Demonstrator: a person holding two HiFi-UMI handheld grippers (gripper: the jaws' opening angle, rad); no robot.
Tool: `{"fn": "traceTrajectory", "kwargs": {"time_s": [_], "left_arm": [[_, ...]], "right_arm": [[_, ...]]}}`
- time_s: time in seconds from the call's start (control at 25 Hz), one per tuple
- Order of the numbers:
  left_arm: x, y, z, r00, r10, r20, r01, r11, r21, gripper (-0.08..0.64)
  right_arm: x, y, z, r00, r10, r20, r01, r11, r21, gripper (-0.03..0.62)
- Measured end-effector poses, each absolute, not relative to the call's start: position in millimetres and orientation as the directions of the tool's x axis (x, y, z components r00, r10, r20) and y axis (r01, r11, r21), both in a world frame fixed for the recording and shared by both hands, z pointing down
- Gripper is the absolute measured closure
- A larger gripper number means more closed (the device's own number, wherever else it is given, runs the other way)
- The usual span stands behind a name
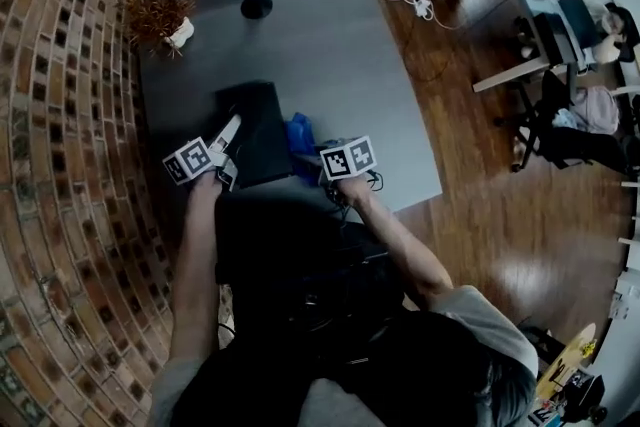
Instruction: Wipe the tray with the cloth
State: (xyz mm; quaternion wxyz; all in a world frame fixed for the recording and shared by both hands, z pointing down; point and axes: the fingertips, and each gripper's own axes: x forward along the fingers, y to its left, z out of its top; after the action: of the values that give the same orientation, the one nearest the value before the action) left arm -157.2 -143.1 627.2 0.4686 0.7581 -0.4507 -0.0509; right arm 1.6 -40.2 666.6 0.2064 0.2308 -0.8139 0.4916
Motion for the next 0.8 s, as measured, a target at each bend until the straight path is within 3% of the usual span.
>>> {"fn": "traceTrajectory", "kwargs": {"time_s": [0.2, 0.4, 0.64, 0.8], "left_arm": [[-138, -91, 603, 0.645, -0.673, 0.362, -0.681, -0.292, 0.671, 0.293], [-106, -61, 613, 0.68, -0.606, 0.413, -0.699, -0.363, 0.616, 0.291], [-106, -62, 616, 0.675, -0.606, 0.421, -0.703, -0.356, 0.616, 0.319], [-110, -65, 615, 0.665, -0.612, 0.429, -0.716, -0.358, 0.599, 0.334]], "right_arm": [[33, -100, 650, -0.792, -0.314, 0.524, -0.61, 0.367, -0.702, 0.456], [1, -207, 638, -0.804, -0.406, 0.436, -0.579, 0.363, -0.73, 0.456], [-26, -178, 660, -0.851, -0.235, 0.469, -0.525, 0.38, -0.761, 0.456], [-19, -120, 654, -0.869, -0.106, 0.483, -0.468, 0.49, -0.736, 0.456]]}}
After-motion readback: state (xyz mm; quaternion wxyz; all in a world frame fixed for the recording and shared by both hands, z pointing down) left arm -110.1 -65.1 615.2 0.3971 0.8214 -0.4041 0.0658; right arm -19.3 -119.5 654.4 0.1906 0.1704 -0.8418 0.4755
